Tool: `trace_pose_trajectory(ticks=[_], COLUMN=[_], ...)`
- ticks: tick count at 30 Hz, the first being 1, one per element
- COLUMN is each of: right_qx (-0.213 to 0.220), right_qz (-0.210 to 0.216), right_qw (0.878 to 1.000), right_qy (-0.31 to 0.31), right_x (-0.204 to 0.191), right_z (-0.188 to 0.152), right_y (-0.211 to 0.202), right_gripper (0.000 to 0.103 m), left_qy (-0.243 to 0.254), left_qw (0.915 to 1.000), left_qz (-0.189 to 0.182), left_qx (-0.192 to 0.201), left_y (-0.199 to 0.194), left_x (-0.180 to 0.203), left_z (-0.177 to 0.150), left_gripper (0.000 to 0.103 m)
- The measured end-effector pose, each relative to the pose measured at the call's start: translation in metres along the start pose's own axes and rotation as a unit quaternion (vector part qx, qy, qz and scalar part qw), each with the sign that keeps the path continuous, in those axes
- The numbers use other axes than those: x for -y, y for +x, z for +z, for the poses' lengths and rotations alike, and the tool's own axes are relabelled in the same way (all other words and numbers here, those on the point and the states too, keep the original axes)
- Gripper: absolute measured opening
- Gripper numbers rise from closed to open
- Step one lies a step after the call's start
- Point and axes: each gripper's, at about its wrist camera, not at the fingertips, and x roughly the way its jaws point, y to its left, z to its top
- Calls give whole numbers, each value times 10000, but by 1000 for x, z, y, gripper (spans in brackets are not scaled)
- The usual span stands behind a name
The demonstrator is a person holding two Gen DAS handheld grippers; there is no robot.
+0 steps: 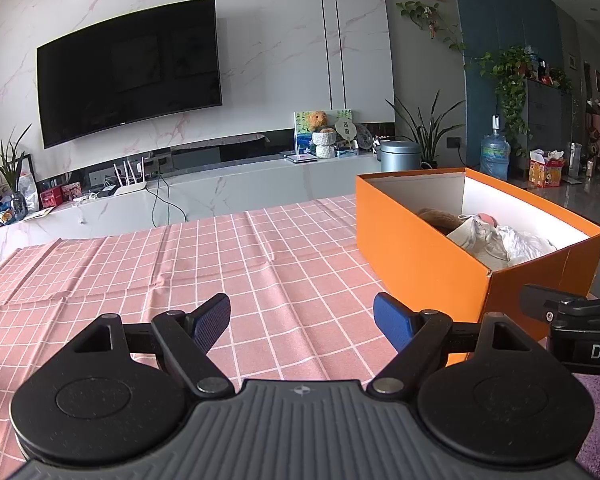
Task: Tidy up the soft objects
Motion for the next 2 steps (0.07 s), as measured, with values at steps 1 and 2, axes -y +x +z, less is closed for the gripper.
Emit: trace_pose_trajectory(ticks=[1, 2], right_qx=[-2, -7], right_qz=[0, 0], right_qw=[10000, 10000], right_qy=[0, 3], right_x=[0, 0], right_z=[0, 0], right_y=[0, 0], right_gripper=[101, 101], left_qy=[-5, -9], left_qw=[10000, 10000], left_qz=[-2, -6], left_qx=[-3, -5], left_y=[0, 0], left_x=[0, 0], left_z=[0, 0], left_gripper=[95, 95])
